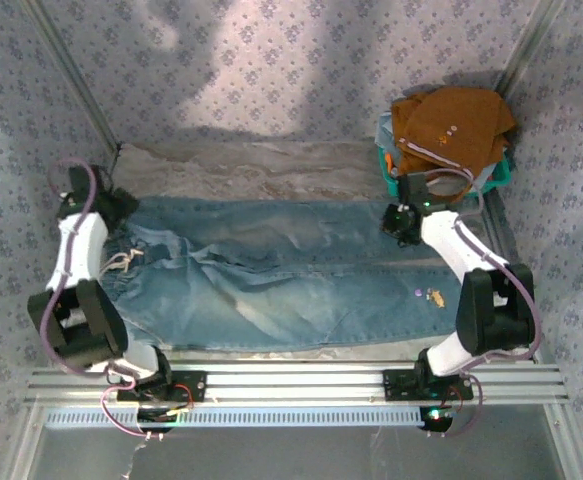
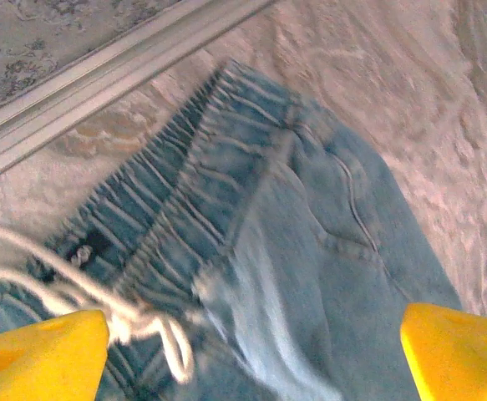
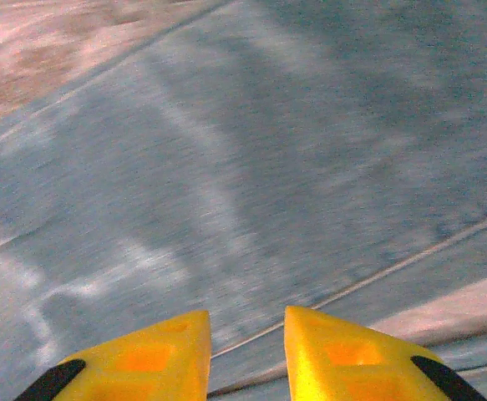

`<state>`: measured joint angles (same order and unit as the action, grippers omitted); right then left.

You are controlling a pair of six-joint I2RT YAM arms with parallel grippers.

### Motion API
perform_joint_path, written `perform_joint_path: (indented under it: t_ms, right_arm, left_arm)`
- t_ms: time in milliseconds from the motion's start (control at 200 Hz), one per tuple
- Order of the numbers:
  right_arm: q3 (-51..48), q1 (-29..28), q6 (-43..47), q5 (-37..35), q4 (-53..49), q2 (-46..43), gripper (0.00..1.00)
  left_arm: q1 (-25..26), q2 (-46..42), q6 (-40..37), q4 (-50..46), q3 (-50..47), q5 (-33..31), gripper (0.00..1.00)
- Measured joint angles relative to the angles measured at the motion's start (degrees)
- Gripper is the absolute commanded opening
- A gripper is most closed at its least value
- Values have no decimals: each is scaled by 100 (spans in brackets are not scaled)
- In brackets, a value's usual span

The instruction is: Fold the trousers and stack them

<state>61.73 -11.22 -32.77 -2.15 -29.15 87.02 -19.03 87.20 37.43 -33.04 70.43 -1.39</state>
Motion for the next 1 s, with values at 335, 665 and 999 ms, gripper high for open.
perform_joint_path:
  t_ms: [335, 665, 999]
  right_arm:
    - [-195, -494, -42, 579, 514, 627, 31]
    - [-205, -476, -39, 743, 673, 717, 32]
    - [-205, -479, -37, 754, 686, 754, 33]
  left_arm:
    - [-651, 2212, -1377, -192, 1200, 1718, 68]
    - [-778, 2739, -2090, -356, 1718, 2096, 68]
    - [-645, 2857, -2026, -525, 1711, 1163, 67]
